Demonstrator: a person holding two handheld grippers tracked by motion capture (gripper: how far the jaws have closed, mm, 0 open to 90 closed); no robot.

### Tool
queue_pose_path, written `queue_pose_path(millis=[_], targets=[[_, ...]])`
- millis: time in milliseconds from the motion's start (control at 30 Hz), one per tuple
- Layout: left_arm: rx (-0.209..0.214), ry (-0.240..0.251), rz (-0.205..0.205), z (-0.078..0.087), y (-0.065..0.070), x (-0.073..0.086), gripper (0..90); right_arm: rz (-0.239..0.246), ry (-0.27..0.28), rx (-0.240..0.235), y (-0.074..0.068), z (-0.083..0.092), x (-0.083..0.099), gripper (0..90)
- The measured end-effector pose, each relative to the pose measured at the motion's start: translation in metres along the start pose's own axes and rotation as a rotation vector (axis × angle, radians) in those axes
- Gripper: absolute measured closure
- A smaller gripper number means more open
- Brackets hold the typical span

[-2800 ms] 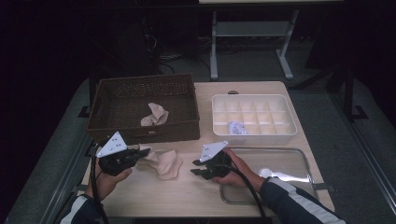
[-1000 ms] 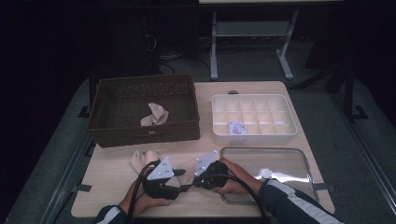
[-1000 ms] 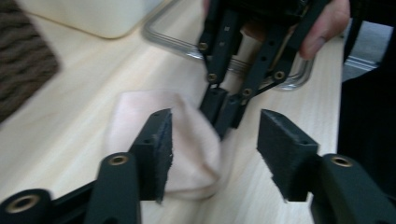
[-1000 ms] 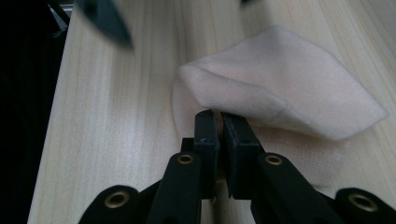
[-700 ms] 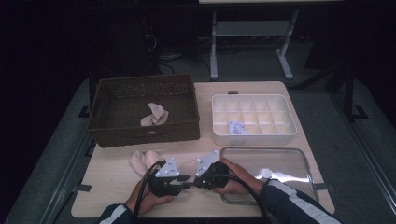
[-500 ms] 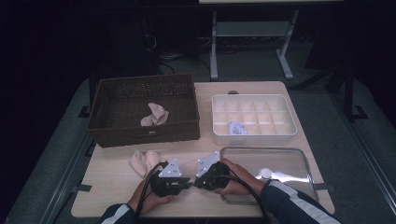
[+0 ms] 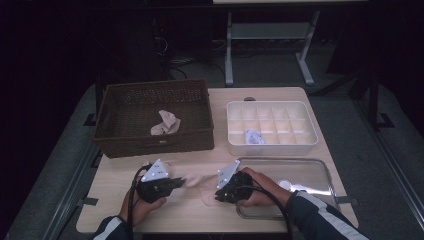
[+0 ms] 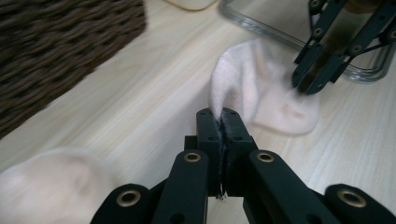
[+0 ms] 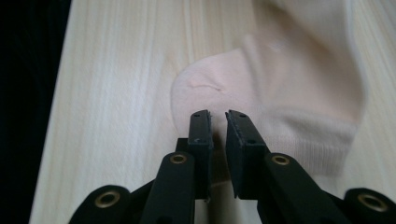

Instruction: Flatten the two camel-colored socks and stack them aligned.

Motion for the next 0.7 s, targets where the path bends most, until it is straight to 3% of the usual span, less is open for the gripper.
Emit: queue_pose_path(millis=[100, 167, 267, 333, 467, 600, 700], targets=[[-0.023, 0.012, 0.013, 0.007, -0.006, 0.000, 88.2, 0.014, -0.025, 0.024, 0.006, 0.004, 0.006, 78.9], [-0.026, 0.017, 0.008, 0.008, -0.007, -0.001, 88.2, 0.004, -0.036, 0.066, 0.015, 0.005, 0.008, 79.9], [-0.021, 0.002, 0.001, 0.005, -0.005, -0.001, 88.2, -0.060, -0.012, 0.150, 0.029, 0.009, 0.002, 82.5], [-0.019, -0.006, 0.005, 0.003, -0.005, 0.001, 88.1, -0.103, 0.036, 0.172, 0.031, 0.010, -0.009, 83.3], [-0.024, -0.018, 0.010, 0.003, -0.006, 0.003, 88.0, -0.114, 0.074, 0.170, 0.020, -0.003, -0.026, 83.3], [-0.060, -0.047, 0.018, 0.005, -0.010, 0.010, 87.8, -0.086, 0.017, 0.126, 0.007, -0.020, -0.023, 84.3], [-0.075, -0.075, 0.023, 0.008, -0.012, 0.017, 87.9, -0.073, 0.014, 0.078, 0.004, -0.015, -0.019, 83.8]])
Point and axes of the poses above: each handheld gripper's, and its own axes: z roughly backward along the jaws, x roughly out of its underside, y roughly to its right, the point moved 10 cm from there along -z, roughly forward along the jaws, and after that the axes turned 14 degrees about x, right-handed, at the moved point
